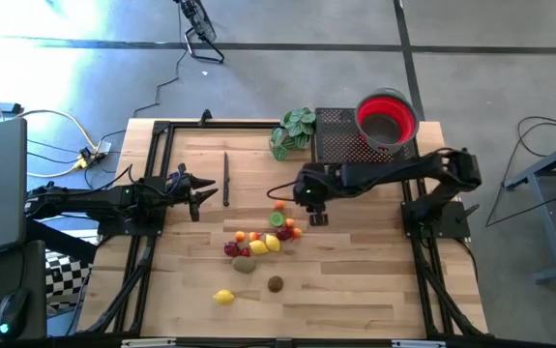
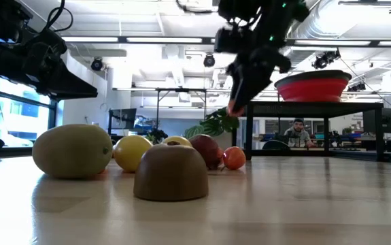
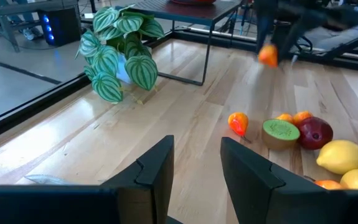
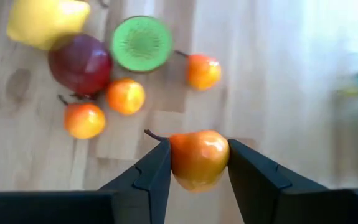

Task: Pick & Place Fruit
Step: Put the orange pear into the red strainer bowl

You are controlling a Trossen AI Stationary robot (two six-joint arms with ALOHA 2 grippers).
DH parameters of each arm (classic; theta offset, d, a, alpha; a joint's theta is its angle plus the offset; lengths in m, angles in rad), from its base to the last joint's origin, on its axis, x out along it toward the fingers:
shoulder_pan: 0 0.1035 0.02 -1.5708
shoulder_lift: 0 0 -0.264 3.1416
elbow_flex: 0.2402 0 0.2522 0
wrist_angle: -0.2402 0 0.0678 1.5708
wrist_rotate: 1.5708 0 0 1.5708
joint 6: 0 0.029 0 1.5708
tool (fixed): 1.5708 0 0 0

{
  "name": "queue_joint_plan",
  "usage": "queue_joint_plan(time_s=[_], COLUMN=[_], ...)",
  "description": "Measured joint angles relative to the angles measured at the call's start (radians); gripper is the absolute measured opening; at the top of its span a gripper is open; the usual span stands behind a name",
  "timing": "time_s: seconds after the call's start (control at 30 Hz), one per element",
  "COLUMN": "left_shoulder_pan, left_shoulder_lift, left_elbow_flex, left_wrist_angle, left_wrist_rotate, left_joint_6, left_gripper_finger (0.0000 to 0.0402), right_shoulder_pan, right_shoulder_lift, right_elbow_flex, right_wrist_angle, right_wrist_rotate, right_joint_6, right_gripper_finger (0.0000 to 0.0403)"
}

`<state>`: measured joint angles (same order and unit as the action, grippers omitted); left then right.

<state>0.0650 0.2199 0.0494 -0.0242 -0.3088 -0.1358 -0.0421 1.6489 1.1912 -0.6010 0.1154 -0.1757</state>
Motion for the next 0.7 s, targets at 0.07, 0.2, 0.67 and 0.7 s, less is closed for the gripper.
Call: queue_joint_plan(time_s=[0.07,0.2,0.67,0.7], left_shoulder_pan=[0.0,0.0,0.0,0.0], left_shoulder_lift=[0.0,0.0,0.0,0.0], left_elbow_flex=[0.0,0.0,-0.001,-0.001], left_wrist_angle=[0.0,0.004,0.01,0.011], left_wrist_rotate=[0.0,0.0,0.0,0.0], left_joint_6=[0.0,0.0,0.0,0.0], left_gripper_finger=[0.0127,0.0127,0.0127,0.0127], right_shoulder_pan=[0.0,-0.005,-0.06,-0.07], right_shoulder_lift=[-0.041,-0.126,-0.398,-0.413], right_elbow_flex=[0.0,0.0,0.0,0.0], right_wrist_angle=[0.002,-0.015,-0.052,-0.053], right_wrist_rotate=[0.035,0.093,0.322,0.342], right_joint_6=[0.002,0.045,0.078,0.078], right_gripper_finger=[0.0135,0.0135,0.0132,0.0132])
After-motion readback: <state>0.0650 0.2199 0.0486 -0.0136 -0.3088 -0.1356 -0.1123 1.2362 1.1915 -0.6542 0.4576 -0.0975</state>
